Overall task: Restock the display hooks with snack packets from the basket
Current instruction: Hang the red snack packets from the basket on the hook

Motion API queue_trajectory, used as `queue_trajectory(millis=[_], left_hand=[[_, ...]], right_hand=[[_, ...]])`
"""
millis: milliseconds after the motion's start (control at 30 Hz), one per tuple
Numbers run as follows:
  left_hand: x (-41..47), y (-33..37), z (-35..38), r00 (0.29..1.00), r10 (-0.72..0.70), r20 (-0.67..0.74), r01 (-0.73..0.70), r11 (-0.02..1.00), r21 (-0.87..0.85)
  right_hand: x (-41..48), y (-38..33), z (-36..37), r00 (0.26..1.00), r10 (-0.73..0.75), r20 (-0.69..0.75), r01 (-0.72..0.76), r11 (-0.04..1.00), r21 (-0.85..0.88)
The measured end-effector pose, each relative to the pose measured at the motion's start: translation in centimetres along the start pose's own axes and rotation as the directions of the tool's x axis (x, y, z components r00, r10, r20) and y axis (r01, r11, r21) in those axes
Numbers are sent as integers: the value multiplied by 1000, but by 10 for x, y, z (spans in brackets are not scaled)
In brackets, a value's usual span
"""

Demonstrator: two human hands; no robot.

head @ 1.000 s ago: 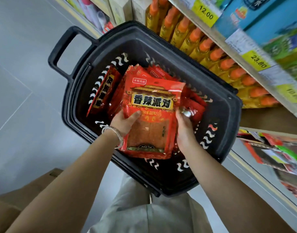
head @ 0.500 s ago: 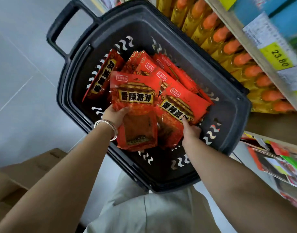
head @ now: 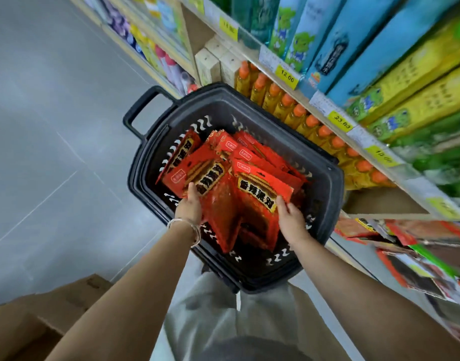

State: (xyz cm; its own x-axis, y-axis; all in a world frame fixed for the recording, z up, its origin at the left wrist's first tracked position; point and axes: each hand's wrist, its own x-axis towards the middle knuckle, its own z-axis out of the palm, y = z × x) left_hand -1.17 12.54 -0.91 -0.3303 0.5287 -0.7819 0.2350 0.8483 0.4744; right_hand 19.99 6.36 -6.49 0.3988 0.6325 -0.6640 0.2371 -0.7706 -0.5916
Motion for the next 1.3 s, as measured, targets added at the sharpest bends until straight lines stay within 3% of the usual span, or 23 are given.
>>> queue_trajectory(millis=[133,267,367,533,633,767,867,900,967,1067,1200,1300], left_hand=[[-26,7,-20,962,273,30,-274,956,107],[-62,18,-38,832,501,239,-519,855,14],[-91,23,-45,748,599,286,-636,770,53],[-156,26,-26,657,653,376,-738,659,146],[-201,22,-1,502,689,523,-847,515,133],[-270,6,39,188,704,685,-932,347,-102],[-325,-12,78,-3,689,724,-970,174,-169],[-343,-18,93,-21,693,720,-973,151,-174],[-378,-30,120,7,701,713,-965,193,-180],[-429,-39,155,15,755,655,-946,223,-235],[-492,-36,191,-25,840,541,-918,195,-345],[-529,-22,209,-82,863,498,-918,129,-376]], right_hand=[[-57,-8,-16,987,-118,-110,125,991,56],[-124,-8,-30,891,-240,-386,338,917,210],[-178,3,-45,778,-173,-603,437,840,323],[-255,41,-78,612,-19,-791,543,736,403],[-291,73,-103,500,48,-864,550,753,360],[-333,127,-141,361,93,-928,519,806,283],[-359,175,-183,276,133,-952,507,821,262],[-368,191,-200,257,152,-954,511,817,268],[-389,217,-236,222,163,-961,514,818,257],[-417,240,-290,149,75,-986,498,856,141],[-449,253,-364,84,-20,-996,484,875,24],[-466,247,-417,45,-59,-997,566,824,-23]])
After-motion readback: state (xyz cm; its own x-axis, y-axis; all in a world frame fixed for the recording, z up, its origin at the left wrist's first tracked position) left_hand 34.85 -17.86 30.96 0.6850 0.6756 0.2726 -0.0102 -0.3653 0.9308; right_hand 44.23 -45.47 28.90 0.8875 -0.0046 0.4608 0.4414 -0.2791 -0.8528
